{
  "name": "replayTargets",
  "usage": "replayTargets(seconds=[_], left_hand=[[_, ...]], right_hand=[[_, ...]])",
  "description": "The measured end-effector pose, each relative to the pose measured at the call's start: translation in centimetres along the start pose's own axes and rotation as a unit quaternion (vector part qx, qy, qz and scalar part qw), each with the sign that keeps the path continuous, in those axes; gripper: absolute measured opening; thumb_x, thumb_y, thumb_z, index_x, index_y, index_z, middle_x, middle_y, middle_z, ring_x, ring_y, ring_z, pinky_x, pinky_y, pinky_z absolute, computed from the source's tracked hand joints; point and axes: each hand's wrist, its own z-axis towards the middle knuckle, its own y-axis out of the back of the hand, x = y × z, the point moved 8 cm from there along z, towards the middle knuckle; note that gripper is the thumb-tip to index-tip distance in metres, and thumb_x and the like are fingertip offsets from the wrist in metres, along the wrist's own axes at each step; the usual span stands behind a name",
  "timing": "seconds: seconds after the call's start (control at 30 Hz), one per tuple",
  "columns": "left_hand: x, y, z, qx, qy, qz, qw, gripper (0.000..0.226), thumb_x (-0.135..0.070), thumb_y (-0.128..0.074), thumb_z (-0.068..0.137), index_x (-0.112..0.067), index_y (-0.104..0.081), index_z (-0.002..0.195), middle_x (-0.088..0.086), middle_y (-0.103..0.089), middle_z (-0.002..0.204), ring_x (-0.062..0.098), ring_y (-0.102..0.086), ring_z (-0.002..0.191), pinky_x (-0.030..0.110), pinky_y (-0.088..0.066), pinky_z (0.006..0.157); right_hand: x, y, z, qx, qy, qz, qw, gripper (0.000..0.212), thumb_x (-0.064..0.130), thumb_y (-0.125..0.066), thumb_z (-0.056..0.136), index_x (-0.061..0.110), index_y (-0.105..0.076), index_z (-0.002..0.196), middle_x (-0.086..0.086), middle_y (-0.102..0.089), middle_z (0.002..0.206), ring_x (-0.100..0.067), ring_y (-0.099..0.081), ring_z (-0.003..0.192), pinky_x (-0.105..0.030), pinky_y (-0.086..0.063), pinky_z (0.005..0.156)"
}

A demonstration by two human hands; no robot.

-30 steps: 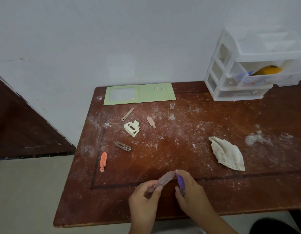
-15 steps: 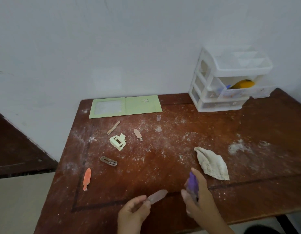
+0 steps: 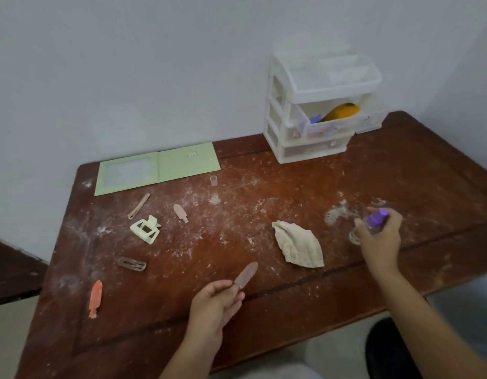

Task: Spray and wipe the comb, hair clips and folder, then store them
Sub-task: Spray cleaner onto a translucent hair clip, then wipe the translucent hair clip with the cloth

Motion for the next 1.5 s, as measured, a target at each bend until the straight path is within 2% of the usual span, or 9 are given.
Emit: replayTargets(seconds=[0.27, 0.4, 0.53, 0.67, 0.77, 0.9, 1.0, 1.17, 1.5], left_hand=[[0.3, -2.7, 0.3, -0.001, 0.027, -0.02, 0.999, 0.015, 0.016, -0.051, 0.082, 0.002, -0.056, 0.08, 0.017, -0.061, 0.083, 0.022, -0.061, 0.075, 0.019, -0.056, 0.053], [0.5, -3.0, 0.2, -0.017, 0.024, 0.025, 0.999, 0.015, 0.015, -0.05, 0.083, 0.002, -0.056, 0.079, 0.019, -0.062, 0.08, 0.023, -0.063, 0.073, 0.014, -0.053, 0.045], [-0.5, -3.4, -0.2, -0.028, -0.047, 0.1, 0.993, 0.013, 0.004, -0.054, 0.086, -0.007, -0.059, 0.081, 0.013, -0.065, 0.082, 0.018, -0.064, 0.072, 0.011, -0.052, 0.047], [-1.8, -3.6, -0.8, -0.045, -0.113, 0.096, 0.988, 0.02, 0.003, -0.059, 0.082, -0.013, -0.063, 0.071, 0.004, -0.068, 0.063, 0.017, -0.063, 0.069, 0.01, -0.051, 0.048], [-2.5, -2.7, -1.0, -0.075, -0.137, 0.07, 0.985, 0.022, 0.005, -0.061, 0.08, -0.013, -0.065, 0.069, -0.002, -0.068, 0.05, 0.018, -0.064, 0.068, 0.011, -0.049, 0.047], [-2.8, -2.0, -1.0, -0.097, -0.14, 0.038, 0.985, 0.022, 0.007, -0.061, 0.08, -0.01, -0.065, 0.067, -0.001, -0.067, 0.047, 0.018, -0.062, 0.064, 0.011, -0.049, 0.044], [-3.5, -2.0, -1.4, -0.11, -0.149, 0.006, 0.983, 0.016, 0.009, -0.059, 0.08, -0.004, -0.066, 0.073, 0.001, -0.065, 0.043, 0.014, -0.062, 0.054, 0.012, -0.049, 0.043], [-5.0, -3.2, -2.4, -0.09, -0.199, -0.029, 0.976, 0.022, 0.011, -0.057, 0.08, -0.004, -0.067, 0.067, 0.003, -0.066, 0.045, 0.005, -0.063, 0.045, 0.012, -0.05, 0.045], [-5.9, -3.4, -3.5, -0.095, -0.244, -0.051, 0.964, 0.022, 0.018, -0.058, 0.075, 0.002, -0.064, 0.061, 0.007, -0.065, 0.044, 0.012, -0.064, 0.044, 0.013, -0.05, 0.044]], right_hand=[[-3.2, -1.1, 0.7, 0.069, -0.041, -0.038, 0.996, 0.057, 0.007, -0.069, 0.077, -0.001, -0.039, 0.125, -0.02, -0.054, 0.114, -0.031, -0.052, 0.104, -0.037, -0.04, 0.088], [1.8, 0.9, -1.3, -0.043, 0.226, -0.095, 0.969, 0.038, 0.028, -0.059, 0.084, -0.005, -0.053, 0.102, -0.027, -0.053, 0.111, -0.038, -0.043, 0.113, -0.026, -0.022, 0.107], [4.3, -3.9, -5.0, 0.042, 0.406, -0.085, 0.909, 0.032, 0.036, -0.045, 0.088, 0.004, -0.052, 0.087, -0.018, -0.064, 0.088, -0.028, -0.045, 0.101, -0.022, -0.029, 0.101], [2.1, -11.4, -4.6, 0.143, 0.386, -0.259, 0.874, 0.047, 0.038, -0.066, 0.064, 0.006, -0.057, 0.098, -0.011, -0.068, 0.084, -0.028, -0.059, 0.084, -0.038, -0.05, 0.074], [0.8, -13.9, -4.2, 0.241, 0.336, -0.286, 0.865, 0.047, 0.017, -0.089, 0.042, 0.01, -0.068, 0.083, -0.005, -0.065, 0.068, -0.025, -0.061, 0.056, -0.033, -0.049, 0.044], [1.8, -13.4, -4.2, 0.275, 0.329, -0.139, 0.893, 0.028, 0.004, -0.061, 0.069, 0.008, -0.067, 0.096, -0.002, -0.07, 0.086, -0.019, -0.064, 0.076, -0.019, -0.046, 0.068], [6.5, -11.2, -6.0, 0.288, 0.372, 0.005, 0.883, 0.038, 0.016, -0.044, 0.078, 0.021, -0.054, 0.114, 0.022, -0.055, 0.1, 0.013, -0.047, 0.096, 0.002, -0.033, 0.083], [10.4, -11.0, -11.8, 0.335, 0.47, 0.017, 0.816, 0.04, 0.013, -0.043, 0.08, 0.024, -0.052, 0.117, 0.008, -0.042, 0.096, 0.0, -0.038, 0.083, -0.005, -0.031, 0.076], [11.4, -10.2, -10.1, 0.282, 0.442, 0.029, 0.851, 0.021, 0.014, -0.039, 0.088, 0.013, -0.053, 0.103, 0.006, -0.04, 0.089, -0.003, -0.04, 0.072, -0.008, -0.035, 0.062]])
